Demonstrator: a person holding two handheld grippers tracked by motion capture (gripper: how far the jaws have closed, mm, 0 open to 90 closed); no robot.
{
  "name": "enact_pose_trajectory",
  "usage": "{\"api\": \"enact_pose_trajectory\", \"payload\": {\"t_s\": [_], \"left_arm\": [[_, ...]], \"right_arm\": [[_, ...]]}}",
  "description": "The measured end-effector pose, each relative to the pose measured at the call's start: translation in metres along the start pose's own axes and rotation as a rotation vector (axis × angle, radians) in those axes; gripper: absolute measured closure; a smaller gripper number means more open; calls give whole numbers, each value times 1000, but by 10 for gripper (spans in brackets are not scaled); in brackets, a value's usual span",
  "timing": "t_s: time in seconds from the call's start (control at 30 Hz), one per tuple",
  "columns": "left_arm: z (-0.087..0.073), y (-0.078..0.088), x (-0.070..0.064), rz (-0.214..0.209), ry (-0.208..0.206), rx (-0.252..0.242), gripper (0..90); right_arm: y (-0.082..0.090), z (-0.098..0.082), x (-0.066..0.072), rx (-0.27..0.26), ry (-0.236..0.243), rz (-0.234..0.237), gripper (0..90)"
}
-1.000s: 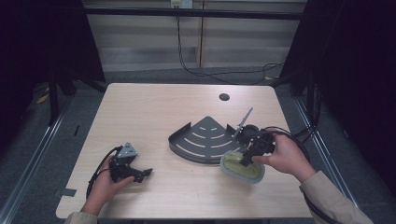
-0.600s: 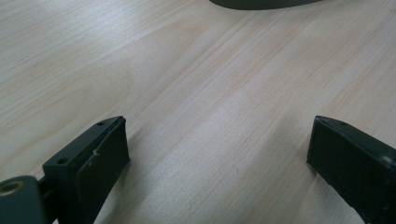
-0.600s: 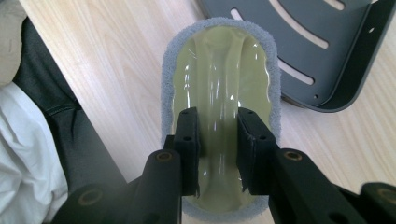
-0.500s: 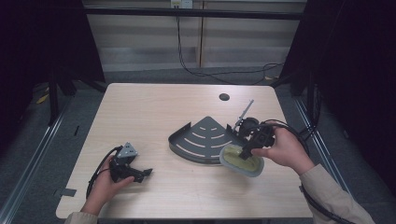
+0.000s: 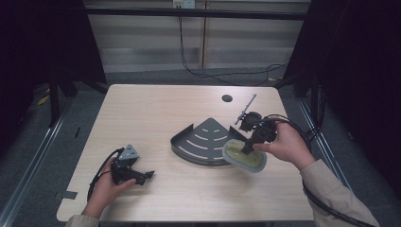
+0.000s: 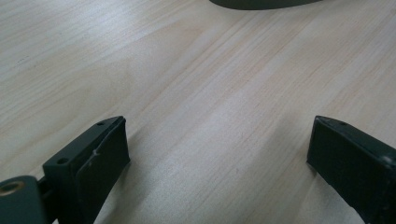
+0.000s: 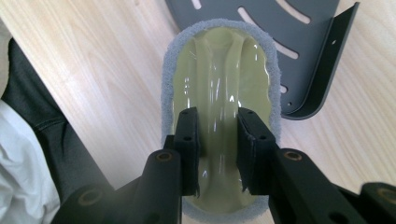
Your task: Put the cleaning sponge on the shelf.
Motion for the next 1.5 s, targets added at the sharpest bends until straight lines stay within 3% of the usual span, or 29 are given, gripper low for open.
{"api": "enact_pose_trajectory", "payload": {"t_s": [0.83,1.5], "left_arm": [[0,0,0,2,-3,1,48],[0,0,0,-1,0,0,46]], "right_arm": [[-1,27,-15,-32,-56,-38,715],[-9,42,-31,-46,-102,-41,715]]}}
Point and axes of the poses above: each handheld gripper's, and its own axes: y roughly backward along the jaws, z roughly out of its top, x roughly to its left, the point moved 1 cm from there along -y, roughly forward along the jaws, and after that the axes turned 10 degrees about -y, right-handed, at the moved point
